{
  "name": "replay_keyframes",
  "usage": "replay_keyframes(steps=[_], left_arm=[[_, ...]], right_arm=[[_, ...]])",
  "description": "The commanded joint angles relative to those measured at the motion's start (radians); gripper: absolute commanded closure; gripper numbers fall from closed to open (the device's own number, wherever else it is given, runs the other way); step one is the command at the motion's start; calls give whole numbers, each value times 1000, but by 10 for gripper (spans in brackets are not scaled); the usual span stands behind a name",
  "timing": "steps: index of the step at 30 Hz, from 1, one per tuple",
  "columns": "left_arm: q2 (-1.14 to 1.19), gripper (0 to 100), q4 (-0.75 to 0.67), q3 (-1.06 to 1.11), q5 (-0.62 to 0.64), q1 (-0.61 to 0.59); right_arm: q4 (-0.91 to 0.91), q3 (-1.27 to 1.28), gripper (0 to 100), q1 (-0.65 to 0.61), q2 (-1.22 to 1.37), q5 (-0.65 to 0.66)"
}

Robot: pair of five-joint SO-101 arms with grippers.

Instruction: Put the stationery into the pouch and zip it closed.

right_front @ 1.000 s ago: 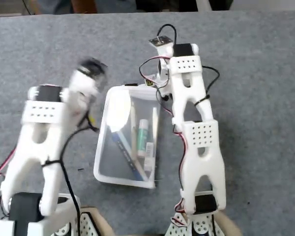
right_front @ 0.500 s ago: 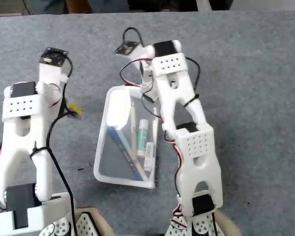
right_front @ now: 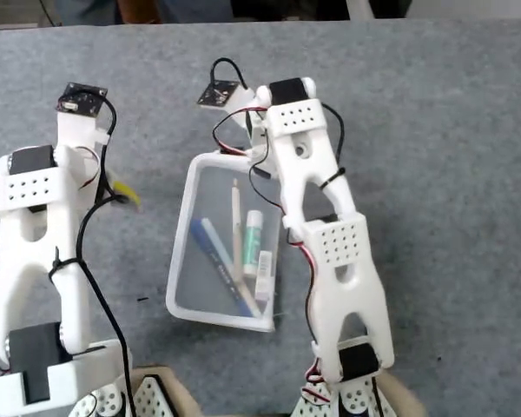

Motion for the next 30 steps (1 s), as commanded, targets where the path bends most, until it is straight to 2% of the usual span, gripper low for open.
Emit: replay_keyframes(steps=[1, 6, 14, 19, 24, 30], left_arm=[[-5, 668, -69, 39, 9, -5], [-5, 668, -95, 88, 9, -5], [-5, 668, -127, 91, 8, 5], [-5, 668, -121, 94, 11, 44], [-6, 668, -121, 96, 9, 53], [-6, 668, -123, 96, 9, 53]], right_arm=[[31, -107, 747, -9, 42, 25], [40, -47, 748, -9, 81, 8], [40, 166, 747, -35, -145, -89], [-9, 291, 748, -20, -139, -98], [-8, 120, 747, 61, -154, -241], [-49, -150, 745, 160, -145, -304]])
